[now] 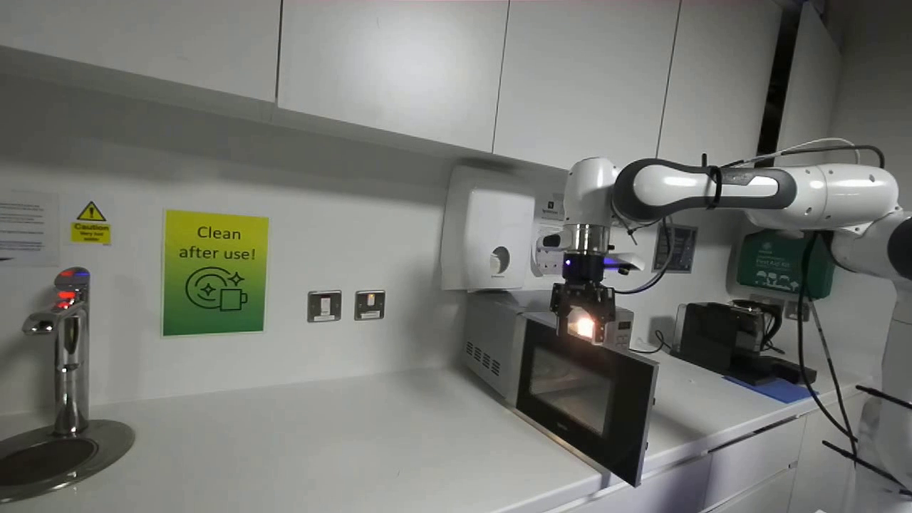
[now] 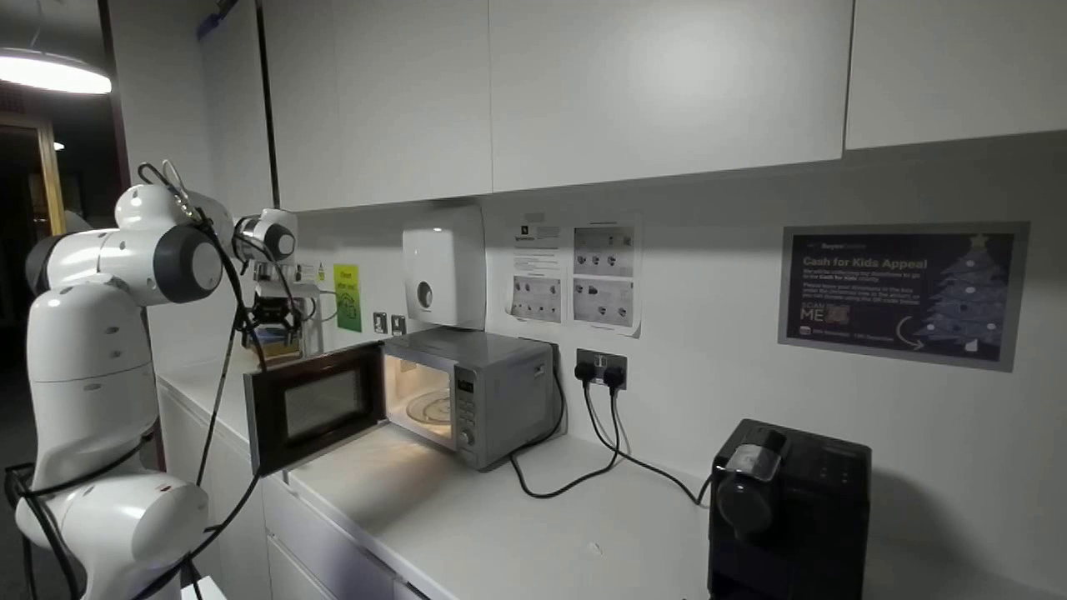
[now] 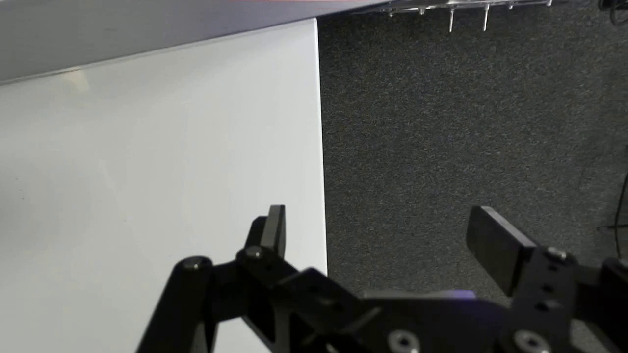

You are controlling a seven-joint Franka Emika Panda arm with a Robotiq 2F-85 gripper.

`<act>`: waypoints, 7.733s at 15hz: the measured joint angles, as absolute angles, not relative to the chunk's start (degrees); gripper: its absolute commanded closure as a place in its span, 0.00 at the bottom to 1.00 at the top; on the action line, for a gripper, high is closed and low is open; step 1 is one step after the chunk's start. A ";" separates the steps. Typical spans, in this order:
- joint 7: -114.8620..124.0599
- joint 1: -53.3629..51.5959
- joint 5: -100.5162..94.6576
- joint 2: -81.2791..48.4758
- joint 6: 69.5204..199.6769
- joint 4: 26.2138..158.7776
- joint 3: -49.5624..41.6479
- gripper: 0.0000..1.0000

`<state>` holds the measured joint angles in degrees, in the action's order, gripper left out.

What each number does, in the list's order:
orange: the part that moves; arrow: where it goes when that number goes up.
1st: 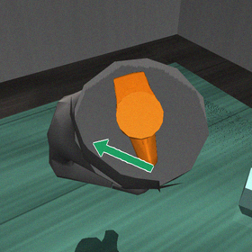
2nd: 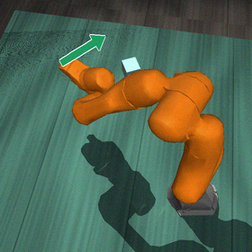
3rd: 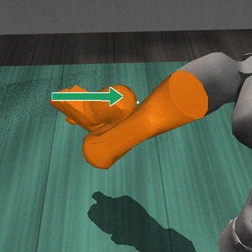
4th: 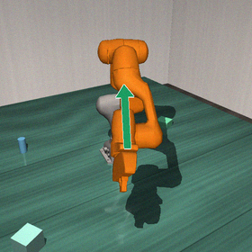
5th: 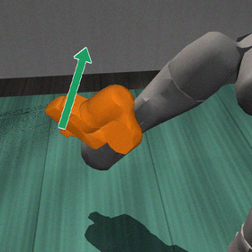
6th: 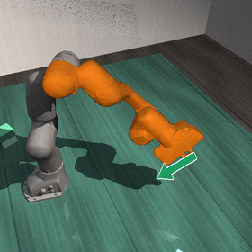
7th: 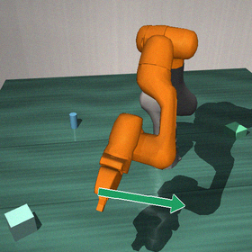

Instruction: Close the microwave door fully

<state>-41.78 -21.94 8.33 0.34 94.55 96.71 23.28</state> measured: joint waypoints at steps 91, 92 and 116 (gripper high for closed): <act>-57.89 -22.89 6.05 14.44 100.32 120.39 19.01 0.00; -57.90 -22.89 6.05 14.75 100.32 120.71 18.82 0.00; -59.97 -22.38 5.00 20.51 100.30 126.69 15.04 0.00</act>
